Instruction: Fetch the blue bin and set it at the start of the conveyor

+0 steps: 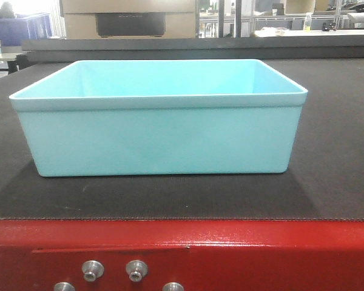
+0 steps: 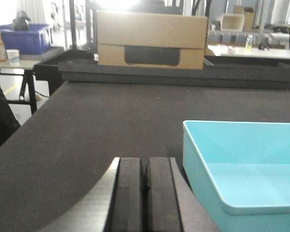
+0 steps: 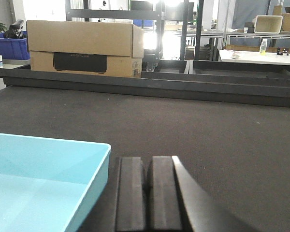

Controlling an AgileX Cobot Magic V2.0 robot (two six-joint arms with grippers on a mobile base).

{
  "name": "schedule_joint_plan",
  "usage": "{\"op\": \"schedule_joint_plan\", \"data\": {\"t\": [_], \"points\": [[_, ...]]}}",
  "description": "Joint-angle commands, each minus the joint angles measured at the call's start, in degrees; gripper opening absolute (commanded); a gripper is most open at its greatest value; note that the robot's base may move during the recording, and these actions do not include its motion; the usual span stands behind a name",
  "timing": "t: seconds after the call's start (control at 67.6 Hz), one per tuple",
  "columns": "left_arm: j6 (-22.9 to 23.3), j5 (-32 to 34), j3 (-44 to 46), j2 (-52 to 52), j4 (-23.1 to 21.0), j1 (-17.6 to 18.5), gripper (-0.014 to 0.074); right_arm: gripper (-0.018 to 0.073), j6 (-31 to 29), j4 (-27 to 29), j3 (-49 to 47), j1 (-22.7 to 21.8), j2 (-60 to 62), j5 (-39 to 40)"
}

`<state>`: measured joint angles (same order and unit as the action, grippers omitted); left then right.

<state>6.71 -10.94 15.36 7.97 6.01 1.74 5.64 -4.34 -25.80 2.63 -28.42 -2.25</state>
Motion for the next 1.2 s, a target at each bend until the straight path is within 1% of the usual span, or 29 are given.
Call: {"op": "schedule_joint_plan", "data": {"t": [0.0, 0.074, 0.133, 0.163, 0.178, 0.207, 0.237, 1.021, 1.184], "points": [[-2.16, 4.74, -6.04, -4.70, -2.00, -1.64, -0.0111, -0.0162, -0.34, -0.44, 0.05, -0.26, 0.38, 1.41], [-2.16, 8.09, -11.54, -7.80, -2.25, -3.03, -0.0111, -0.0162, -0.34, -0.44, 0.05, -0.26, 0.38, 1.41], [-2.16, 10.54, -15.16, -7.97, -2.40, -3.95, -0.0111, -0.0162, -0.34, -0.44, 0.05, -0.26, 0.38, 1.41], [-2.16, 13.54, -15.36, -7.97, -2.40, -4.23, -0.0111, -0.0162, -0.34, -0.44, 0.05, -0.26, 0.38, 1.41], [-2.16, 13.43, -15.36, -7.97, -2.40, -4.34, -0.0111, -0.0162, -0.34, -0.44, 0.05, -0.26, 0.38, 1.41], [-2.16, 9.51, -15.36, -7.97, -2.40, -4.45, -0.0111, -0.0162, -0.34, -0.44, 0.05, -0.26, 0.38, 1.41], [-2.16, 8.49, -15.36, -7.97, -2.40, -4.45, -0.0111, -0.0162, -0.34, -0.44, 0.05, -0.26, 0.38, 1.41], [-2.16, 8.94, -15.36, -7.97, -2.40, -4.45, -0.0111, -0.0162, -0.34, -0.55, 0.05, -0.26, 0.38, 1.41], [-2.16, 8.94, -15.36, -7.97, -2.40, -4.45, -0.0111, -0.0162, -0.49, 0.22, 1.40, -0.40, 1.37, 3.12]]}}
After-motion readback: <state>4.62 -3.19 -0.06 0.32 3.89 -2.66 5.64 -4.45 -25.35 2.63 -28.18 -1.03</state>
